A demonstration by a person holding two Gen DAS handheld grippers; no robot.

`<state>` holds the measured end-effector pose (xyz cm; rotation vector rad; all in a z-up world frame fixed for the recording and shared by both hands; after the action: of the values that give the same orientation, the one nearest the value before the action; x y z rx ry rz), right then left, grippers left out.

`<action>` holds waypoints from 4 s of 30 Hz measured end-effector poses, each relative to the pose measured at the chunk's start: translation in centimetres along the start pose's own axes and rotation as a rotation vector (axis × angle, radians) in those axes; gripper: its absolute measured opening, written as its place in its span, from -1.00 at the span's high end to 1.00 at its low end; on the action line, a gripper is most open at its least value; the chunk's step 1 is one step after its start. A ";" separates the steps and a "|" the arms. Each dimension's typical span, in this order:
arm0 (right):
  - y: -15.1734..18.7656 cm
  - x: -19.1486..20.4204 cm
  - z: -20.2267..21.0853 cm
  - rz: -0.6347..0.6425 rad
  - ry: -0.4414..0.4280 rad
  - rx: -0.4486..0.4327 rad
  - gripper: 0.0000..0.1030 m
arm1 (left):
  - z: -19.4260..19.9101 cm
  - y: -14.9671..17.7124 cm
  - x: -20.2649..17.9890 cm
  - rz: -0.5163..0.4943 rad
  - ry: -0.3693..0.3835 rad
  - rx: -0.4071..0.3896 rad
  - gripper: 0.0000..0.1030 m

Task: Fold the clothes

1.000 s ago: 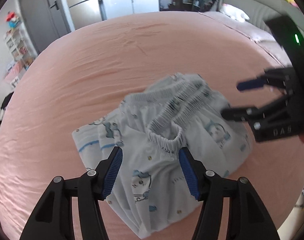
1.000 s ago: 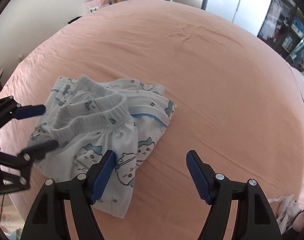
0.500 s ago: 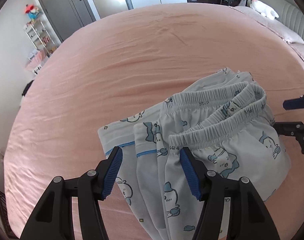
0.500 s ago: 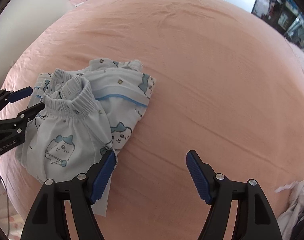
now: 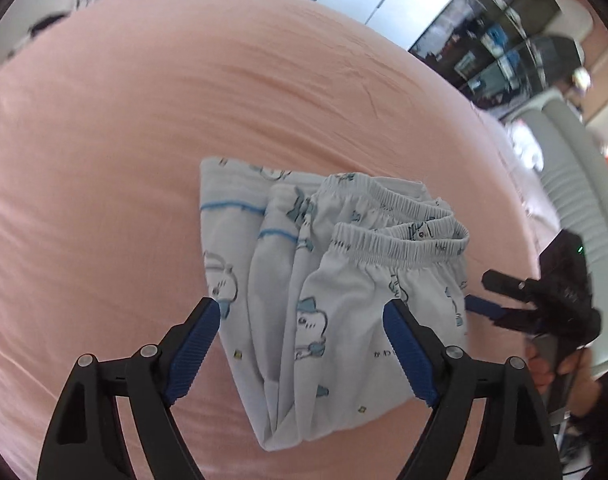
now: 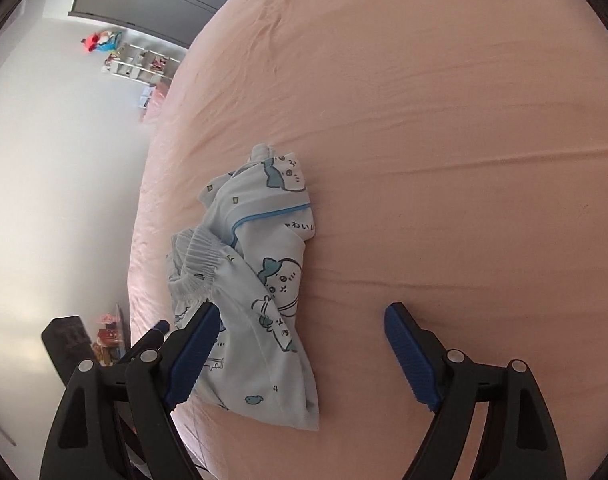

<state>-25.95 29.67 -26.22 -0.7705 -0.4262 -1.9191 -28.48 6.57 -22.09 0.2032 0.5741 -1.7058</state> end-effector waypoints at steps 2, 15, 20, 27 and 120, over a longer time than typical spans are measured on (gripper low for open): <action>0.4 0.3 0.1 0.027 0.005 0.009 -0.65 | -0.1 0.4 1.0 0.037 0.031 0.005 -0.63; 1.0 1.7 -2.5 -0.001 -0.107 0.029 -0.94 | 1.4 4.2 0.9 0.158 0.273 0.032 -0.65; 1.7 1.6 -3.3 -0.031 -0.179 0.051 -0.96 | 1.6 4.4 0.6 0.220 0.354 0.019 -0.82; 2.1 3.5 -5.6 -0.016 -0.209 0.094 -1.00 | 0.4 3.2 -0.5 0.228 0.361 0.014 -0.96; 8.3 2.2 15.1 0.074 0.017 -0.545 0.76 | 6.6 6.1 -19.9 -0.006 0.519 -0.215 0.72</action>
<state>-14.31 33.39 -13.88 -1.0980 0.1500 -1.9895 -17.01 20.04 -9.29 0.4964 1.1342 -1.5827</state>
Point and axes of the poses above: each gripper's, at about its wrist camera, not at the fingertips, and z roughly against the way its jaws point, x to its left, y to its underside, the point moved 9 cm from there along -z, roughly the way its jaws point, and after that the axes turned 8 degrees about x, right-handed, at the moved point
